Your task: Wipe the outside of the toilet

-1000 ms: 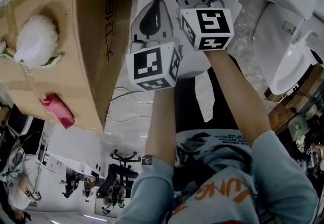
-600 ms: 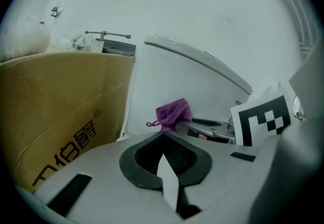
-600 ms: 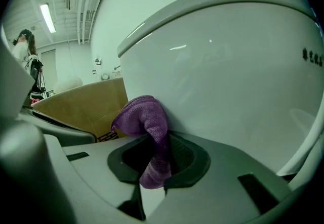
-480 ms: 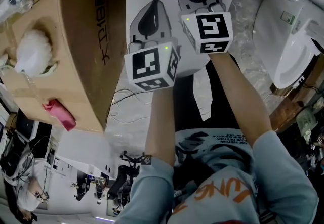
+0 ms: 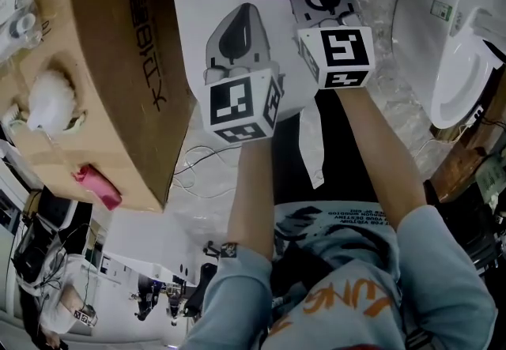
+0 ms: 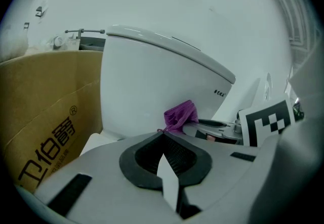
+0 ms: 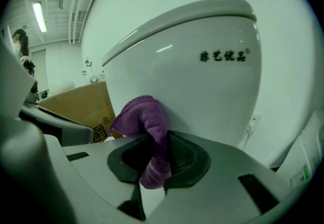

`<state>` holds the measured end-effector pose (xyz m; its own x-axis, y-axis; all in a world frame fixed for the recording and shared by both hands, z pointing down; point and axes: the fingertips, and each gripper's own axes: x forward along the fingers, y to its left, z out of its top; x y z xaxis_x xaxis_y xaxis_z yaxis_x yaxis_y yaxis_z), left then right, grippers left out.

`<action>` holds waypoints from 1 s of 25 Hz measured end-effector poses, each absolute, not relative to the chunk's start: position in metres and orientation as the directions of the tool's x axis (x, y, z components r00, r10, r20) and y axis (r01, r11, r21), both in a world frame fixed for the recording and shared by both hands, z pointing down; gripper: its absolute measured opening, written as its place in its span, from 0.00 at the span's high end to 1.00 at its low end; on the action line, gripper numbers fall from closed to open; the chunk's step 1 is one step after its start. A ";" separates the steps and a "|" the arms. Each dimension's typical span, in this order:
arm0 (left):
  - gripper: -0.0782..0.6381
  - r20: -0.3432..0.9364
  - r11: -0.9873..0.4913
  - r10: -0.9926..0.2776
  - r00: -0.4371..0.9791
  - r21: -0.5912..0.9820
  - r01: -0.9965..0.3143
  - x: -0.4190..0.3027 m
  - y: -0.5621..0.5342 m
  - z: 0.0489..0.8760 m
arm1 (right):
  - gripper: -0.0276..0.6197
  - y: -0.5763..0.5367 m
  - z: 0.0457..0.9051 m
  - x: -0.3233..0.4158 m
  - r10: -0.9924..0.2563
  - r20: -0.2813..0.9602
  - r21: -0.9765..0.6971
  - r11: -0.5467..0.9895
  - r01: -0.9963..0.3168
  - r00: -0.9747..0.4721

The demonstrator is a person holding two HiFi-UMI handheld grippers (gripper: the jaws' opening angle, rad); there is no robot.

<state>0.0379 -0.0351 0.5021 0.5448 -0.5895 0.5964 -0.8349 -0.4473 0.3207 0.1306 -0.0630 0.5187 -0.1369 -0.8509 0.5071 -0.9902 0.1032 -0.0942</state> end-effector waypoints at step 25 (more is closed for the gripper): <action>0.86 0.632 -0.399 -0.573 0.522 0.342 -0.851 0.039 -0.010 0.532 | 0.83 0.005 0.535 0.201 -0.799 0.601 0.047 0.073 -0.996 -0.030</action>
<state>0.0394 -0.0105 0.5319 0.5223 -0.5728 0.6317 -0.8509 -0.3989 0.3418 0.2009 0.0050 0.5349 -0.0301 -0.7987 0.6009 -0.9962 0.0729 0.0469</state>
